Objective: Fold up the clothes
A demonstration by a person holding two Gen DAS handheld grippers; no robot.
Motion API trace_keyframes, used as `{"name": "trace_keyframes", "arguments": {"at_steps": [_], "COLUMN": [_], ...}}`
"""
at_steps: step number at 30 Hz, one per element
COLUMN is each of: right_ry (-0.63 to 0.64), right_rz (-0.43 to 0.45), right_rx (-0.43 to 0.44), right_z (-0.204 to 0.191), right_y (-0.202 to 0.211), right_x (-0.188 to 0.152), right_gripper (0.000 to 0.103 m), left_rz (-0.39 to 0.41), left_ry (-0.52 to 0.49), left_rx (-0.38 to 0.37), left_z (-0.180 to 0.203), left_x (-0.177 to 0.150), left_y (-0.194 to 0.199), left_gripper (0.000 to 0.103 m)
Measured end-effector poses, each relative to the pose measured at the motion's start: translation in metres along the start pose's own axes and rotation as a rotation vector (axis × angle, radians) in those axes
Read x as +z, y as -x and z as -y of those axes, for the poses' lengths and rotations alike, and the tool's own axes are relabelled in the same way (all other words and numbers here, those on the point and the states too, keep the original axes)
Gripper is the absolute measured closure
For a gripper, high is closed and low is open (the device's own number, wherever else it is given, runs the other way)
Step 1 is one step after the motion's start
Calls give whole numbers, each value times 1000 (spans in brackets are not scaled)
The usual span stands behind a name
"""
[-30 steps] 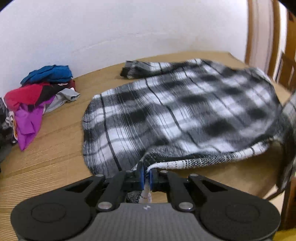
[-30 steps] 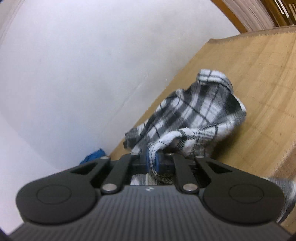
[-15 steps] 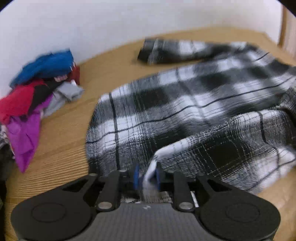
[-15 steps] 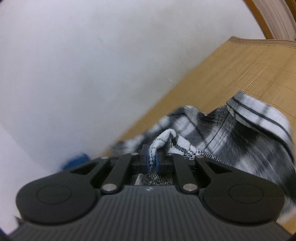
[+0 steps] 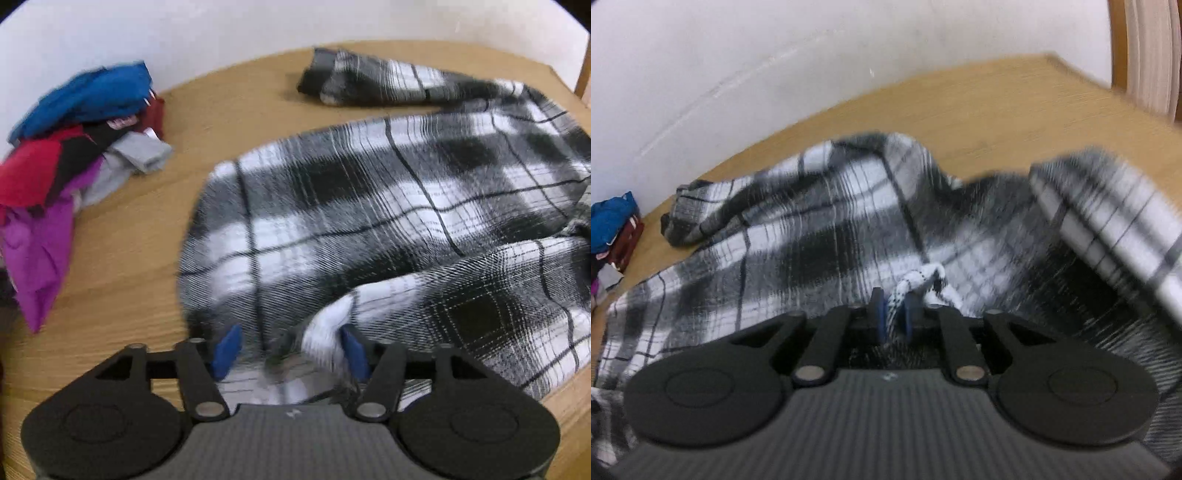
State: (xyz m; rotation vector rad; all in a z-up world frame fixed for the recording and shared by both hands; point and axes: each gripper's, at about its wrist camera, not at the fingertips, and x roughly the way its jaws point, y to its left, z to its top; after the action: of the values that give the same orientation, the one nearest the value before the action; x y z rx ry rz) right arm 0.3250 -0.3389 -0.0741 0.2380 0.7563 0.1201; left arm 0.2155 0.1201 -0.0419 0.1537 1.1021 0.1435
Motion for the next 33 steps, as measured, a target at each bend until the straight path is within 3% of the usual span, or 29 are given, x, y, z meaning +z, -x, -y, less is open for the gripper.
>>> {"name": "trace_keyframes", "arguments": {"at_steps": [2, 6, 8, 10, 15, 18, 21, 24, 27, 33], "right_ry": [25, 94, 126, 148, 267, 314, 320, 379, 339, 194], "right_rz": [34, 119, 140, 122, -73, -164, -281, -246, -210, -105], "right_rx": [-31, -145, -153, -59, 288, 359, 367, 314, 298, 95], "right_z": [-9, -45, -72, -105, -209, -264, -299, -309, -292, -195], "right_y": [17, 60, 79, 96, 86, 54, 16, 21, 40, 96], "right_x": [2, -5, -16, -36, -98, -128, -149, -153, -143, -126], "right_gripper": [70, 65, 62, 62, 64, 64, 64, 65, 65, 65], "left_rz": [27, 34, 38, 33, 41, 40, 36, 40, 67, 129], "left_ry": [-35, -83, -90, -75, -37, -23, -27, -48, -98, -217], "left_rx": [2, 20, 27, 13, -49, -78, -107, -132, -157, -225], "left_z": [-9, -25, -33, -44, -75, -85, -86, -81, -67, -11], "left_x": [0, 3, 0, -8, -41, -60, -74, -83, -81, -67], "left_y": [3, -8, -12, -13, -2, 4, 7, 11, 18, 35], "left_gripper": [35, 35, 35, 36, 36, 35, 35, 35, 35, 35]}}
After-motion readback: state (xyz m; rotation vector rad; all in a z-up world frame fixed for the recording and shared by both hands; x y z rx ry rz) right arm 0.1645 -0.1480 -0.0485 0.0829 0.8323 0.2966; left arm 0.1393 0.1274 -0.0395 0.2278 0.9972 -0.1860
